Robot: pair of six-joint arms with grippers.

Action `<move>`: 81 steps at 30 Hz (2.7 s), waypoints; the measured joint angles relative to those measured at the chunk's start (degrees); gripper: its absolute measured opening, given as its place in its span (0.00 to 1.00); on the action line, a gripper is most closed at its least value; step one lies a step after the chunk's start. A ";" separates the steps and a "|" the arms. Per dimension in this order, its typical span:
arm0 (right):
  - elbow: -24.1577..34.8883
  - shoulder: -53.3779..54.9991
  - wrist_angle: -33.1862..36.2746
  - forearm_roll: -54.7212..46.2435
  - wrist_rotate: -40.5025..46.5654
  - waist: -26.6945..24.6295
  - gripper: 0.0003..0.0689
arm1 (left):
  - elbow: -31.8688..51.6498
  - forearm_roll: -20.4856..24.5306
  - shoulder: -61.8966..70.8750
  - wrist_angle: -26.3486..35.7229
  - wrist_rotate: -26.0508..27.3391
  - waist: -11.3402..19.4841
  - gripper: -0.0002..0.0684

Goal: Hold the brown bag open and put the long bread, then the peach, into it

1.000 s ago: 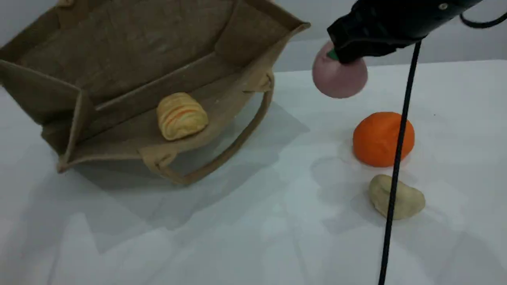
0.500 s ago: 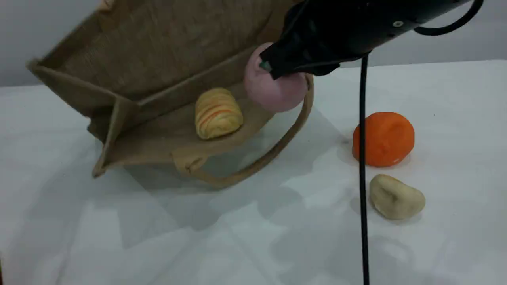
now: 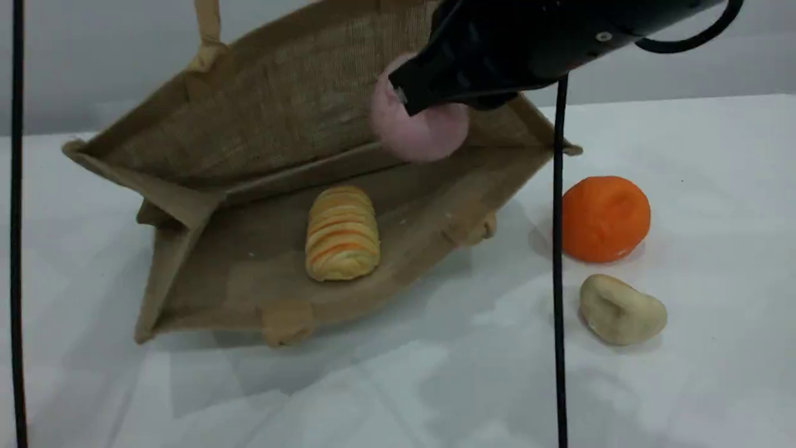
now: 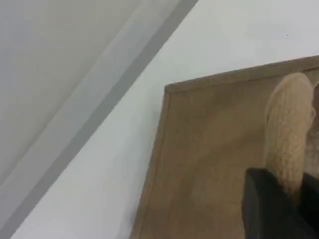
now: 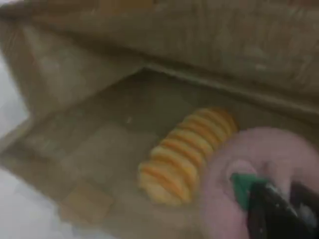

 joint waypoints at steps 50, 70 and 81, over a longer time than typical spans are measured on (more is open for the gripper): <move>-20.59 13.71 13.74 0.07 0.29 -4.43 0.76 | 0.00 0.10 0.04 0.02 -0.01 0.00 0.15; -20.59 -10.63 31.12 -1.04 0.32 -34.50 0.76 | -0.05 0.10 0.04 -0.04 -1.31 0.00 0.15; -20.75 -10.52 32.12 -0.80 0.45 -40.94 0.76 | -0.11 -0.26 -0.01 -0.38 -1.38 0.00 0.51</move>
